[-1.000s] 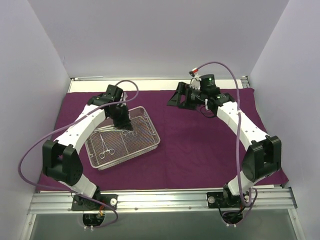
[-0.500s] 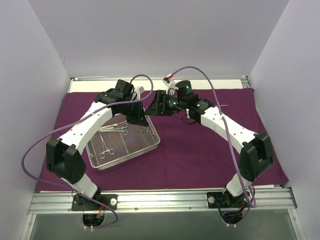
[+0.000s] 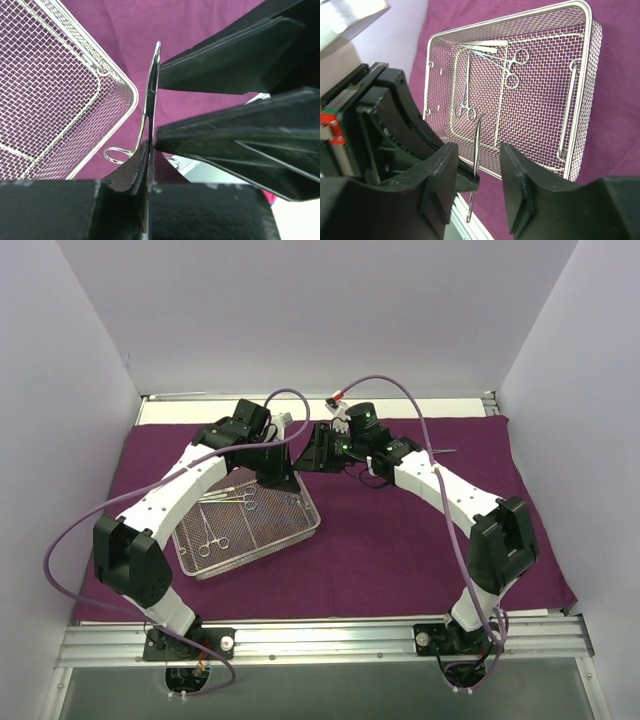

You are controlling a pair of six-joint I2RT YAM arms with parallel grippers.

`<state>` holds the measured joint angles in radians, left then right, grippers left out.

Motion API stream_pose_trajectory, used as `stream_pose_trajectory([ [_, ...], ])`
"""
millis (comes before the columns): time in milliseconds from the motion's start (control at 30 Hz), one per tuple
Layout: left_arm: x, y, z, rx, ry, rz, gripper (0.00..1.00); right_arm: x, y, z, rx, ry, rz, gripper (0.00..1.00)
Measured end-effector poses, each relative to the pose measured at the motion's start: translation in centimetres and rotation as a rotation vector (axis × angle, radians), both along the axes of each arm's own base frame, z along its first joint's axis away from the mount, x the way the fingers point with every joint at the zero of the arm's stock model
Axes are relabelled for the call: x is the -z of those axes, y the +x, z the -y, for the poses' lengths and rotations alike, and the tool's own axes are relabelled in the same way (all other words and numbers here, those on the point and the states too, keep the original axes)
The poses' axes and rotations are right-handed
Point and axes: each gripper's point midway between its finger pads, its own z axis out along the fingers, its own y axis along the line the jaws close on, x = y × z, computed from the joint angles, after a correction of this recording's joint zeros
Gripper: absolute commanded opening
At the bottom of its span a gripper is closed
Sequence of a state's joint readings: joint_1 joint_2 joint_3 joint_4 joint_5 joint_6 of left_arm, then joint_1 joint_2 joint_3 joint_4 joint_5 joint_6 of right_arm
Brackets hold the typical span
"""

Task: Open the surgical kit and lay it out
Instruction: Place the medical item in the surgical kit.

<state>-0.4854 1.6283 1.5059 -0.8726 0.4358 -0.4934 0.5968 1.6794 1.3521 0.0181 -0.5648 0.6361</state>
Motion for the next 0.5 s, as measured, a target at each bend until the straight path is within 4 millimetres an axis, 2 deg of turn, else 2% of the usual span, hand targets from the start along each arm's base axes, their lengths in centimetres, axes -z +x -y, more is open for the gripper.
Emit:
stream_pose_trajectory([
  [167, -0.17, 0.00, 0.32, 0.009, -0.011, 0.006, 0.02, 0.53, 0.13, -0.38, -0.003, -0.006, -0.010, 0.31],
  [267, -0.23, -0.01, 0.41, 0.011, -0.016, 0.007, 0.02, 0.73, -0.05, -0.62, -0.007, -0.008, -0.015, 0.14],
  [300, -0.27, 0.00, 0.45, 0.012, -0.019, 0.008, 0.02, 0.78, -0.09, -0.68, -0.007, -0.008, -0.017, 0.00],
  [333, -0.29, 0.02, 0.48, 0.013, -0.020, 0.009, 0.03, 0.85, -0.07, -0.71, -0.007, -0.009, -0.019, 0.00],
  [367, -0.27, 0.02, 0.46, 0.012, -0.019, 0.009, 0.10, 0.83, -0.04, -0.76, -0.003, -0.004, -0.026, 0.00],
  [467, -0.27, 0.12, 0.40, 0.012, -0.019, 0.012, 0.51, 0.78, 0.13, -0.79, 0.013, 0.003, -0.038, 0.00],
  [500, -0.45, 0.17, 0.52, 0.013, -0.030, 0.013, 0.55, 0.80, 0.30, -0.72, 0.025, 0.004, -0.041, 0.00],
])
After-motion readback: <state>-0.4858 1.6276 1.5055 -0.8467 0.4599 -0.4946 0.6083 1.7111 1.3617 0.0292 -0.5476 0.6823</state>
